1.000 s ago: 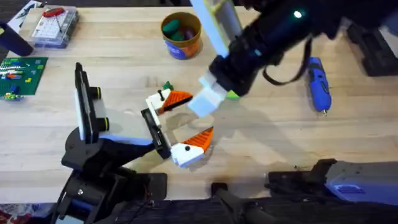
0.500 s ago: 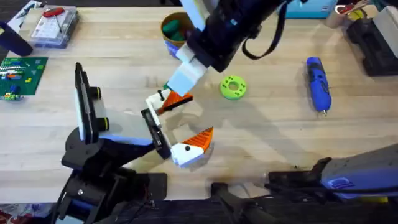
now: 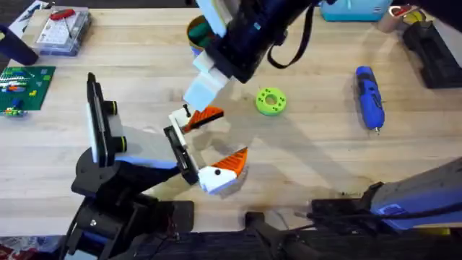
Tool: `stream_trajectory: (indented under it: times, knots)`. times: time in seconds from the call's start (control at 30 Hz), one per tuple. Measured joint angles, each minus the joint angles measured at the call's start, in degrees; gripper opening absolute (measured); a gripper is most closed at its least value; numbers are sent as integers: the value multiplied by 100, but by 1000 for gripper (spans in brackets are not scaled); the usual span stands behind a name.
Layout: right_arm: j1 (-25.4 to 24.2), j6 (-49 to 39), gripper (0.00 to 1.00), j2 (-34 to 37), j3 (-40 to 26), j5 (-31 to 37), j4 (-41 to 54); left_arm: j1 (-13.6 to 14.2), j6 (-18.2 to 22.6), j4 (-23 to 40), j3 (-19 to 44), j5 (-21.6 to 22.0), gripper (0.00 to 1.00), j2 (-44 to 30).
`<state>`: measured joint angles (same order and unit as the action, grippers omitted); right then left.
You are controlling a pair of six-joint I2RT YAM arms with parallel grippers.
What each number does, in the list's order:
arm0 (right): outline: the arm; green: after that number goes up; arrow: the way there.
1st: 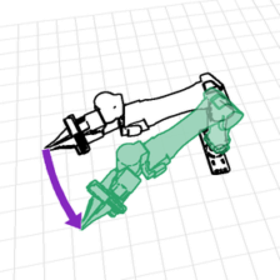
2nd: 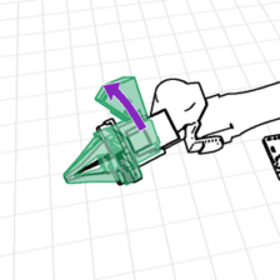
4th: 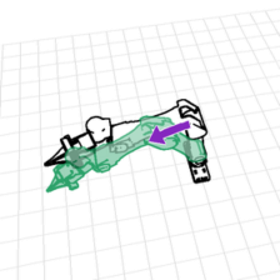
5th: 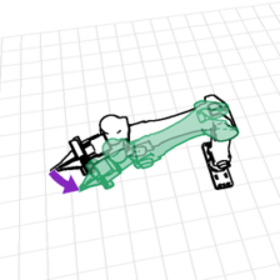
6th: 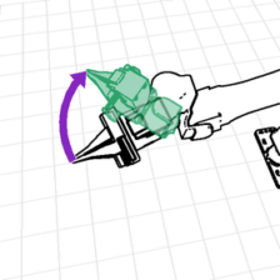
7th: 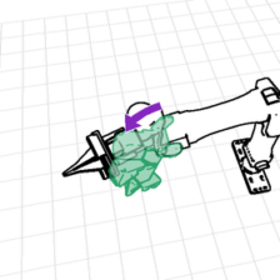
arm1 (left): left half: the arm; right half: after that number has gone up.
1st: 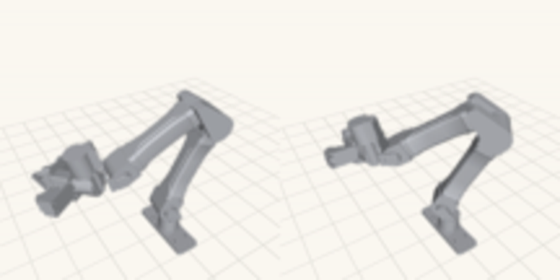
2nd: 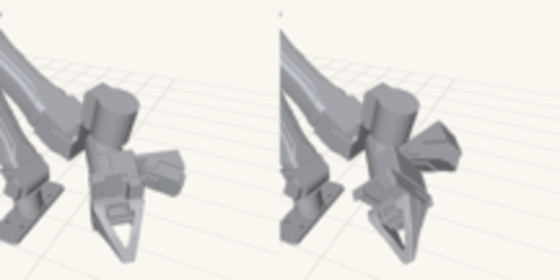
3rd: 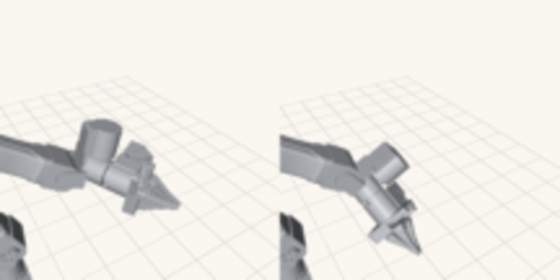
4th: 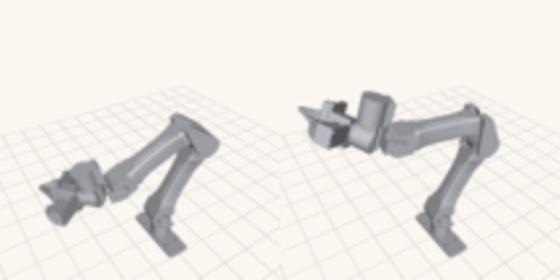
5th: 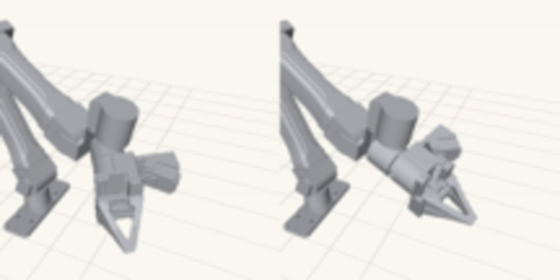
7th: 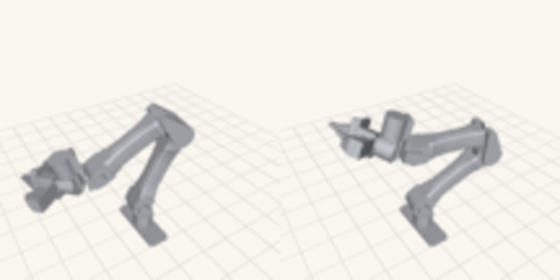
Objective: Pick up the gripper from the table and insert it into the empty holder that is missing its gripper. Then pick up a screw, insert it into the mounting hole, and use the screwdriver to tighten it. Finally, clean up the table by picking up the vegetable and placing it into the bucket.
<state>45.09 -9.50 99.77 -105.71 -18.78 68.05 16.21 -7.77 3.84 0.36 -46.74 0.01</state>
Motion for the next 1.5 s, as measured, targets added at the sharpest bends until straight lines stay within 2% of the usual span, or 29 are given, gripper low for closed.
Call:
stream_trajectory:
  times: [0.43,0.97,1.5]
  knots:
    - [328,0,952,294,-7,-222,-172,0,0,2,0,0,996,0]
    - [387,32,818,459,-7,-232,-589,0,-1,1,0,0,996,0]
    - [388,114,674,710,-16,-232,-443,0,0,1,0,0,996,-1]
